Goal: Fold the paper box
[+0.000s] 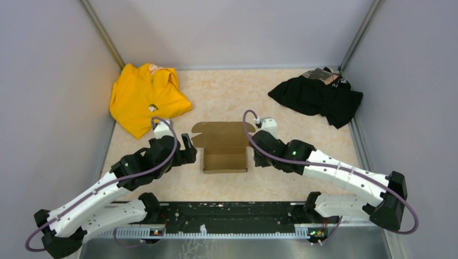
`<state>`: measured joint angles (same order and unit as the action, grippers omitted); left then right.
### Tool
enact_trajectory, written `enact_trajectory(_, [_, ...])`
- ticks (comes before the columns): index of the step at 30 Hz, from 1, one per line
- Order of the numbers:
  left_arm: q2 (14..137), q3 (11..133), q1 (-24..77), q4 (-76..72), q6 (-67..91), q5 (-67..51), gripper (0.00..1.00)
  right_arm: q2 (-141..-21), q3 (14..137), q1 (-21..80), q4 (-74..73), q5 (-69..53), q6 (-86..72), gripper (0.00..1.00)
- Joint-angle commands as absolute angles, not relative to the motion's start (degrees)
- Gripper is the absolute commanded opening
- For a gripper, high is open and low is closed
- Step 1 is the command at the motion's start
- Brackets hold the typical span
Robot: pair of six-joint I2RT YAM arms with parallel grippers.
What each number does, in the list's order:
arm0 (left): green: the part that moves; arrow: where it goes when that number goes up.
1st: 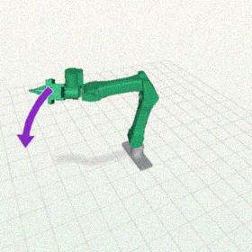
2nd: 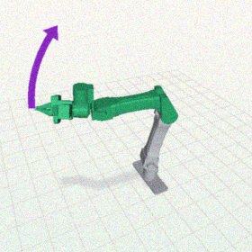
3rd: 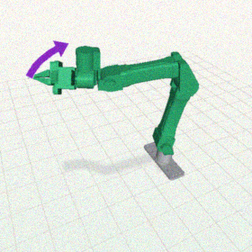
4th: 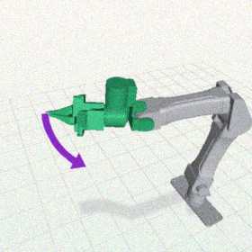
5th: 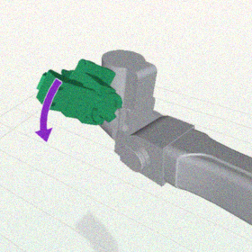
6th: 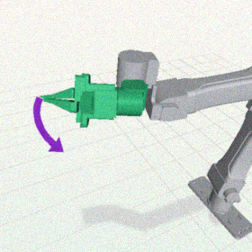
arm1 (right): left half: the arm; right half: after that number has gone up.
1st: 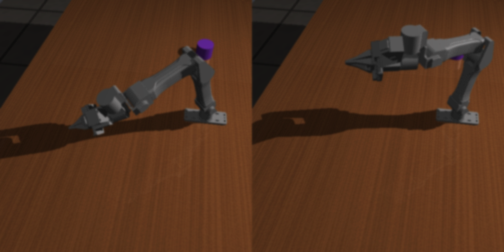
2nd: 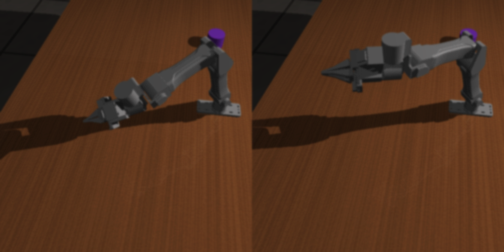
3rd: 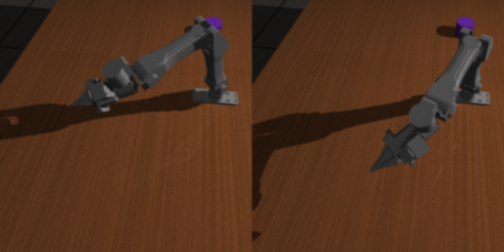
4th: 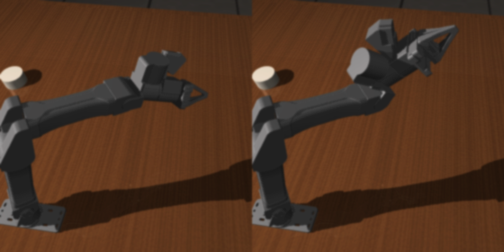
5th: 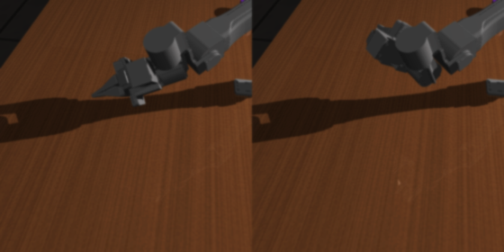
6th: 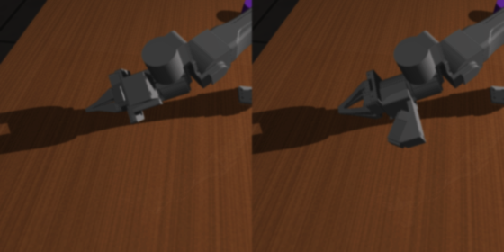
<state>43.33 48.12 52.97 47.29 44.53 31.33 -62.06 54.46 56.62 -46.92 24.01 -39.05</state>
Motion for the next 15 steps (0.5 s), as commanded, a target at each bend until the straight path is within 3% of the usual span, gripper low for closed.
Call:
enact_trajectory(1, [43.17,48.42,52.73,48.40,45.67,32.03,0.98,-64.83,59.10,62.72,-47.02,25.68,-42.51,0.09])
enact_trajectory(15, [40.57,46.19,52.73,50.12,47.74,29.53,0.99,-84.51,67.14,63.33,-30.48,18.88,-34.87,0.13])
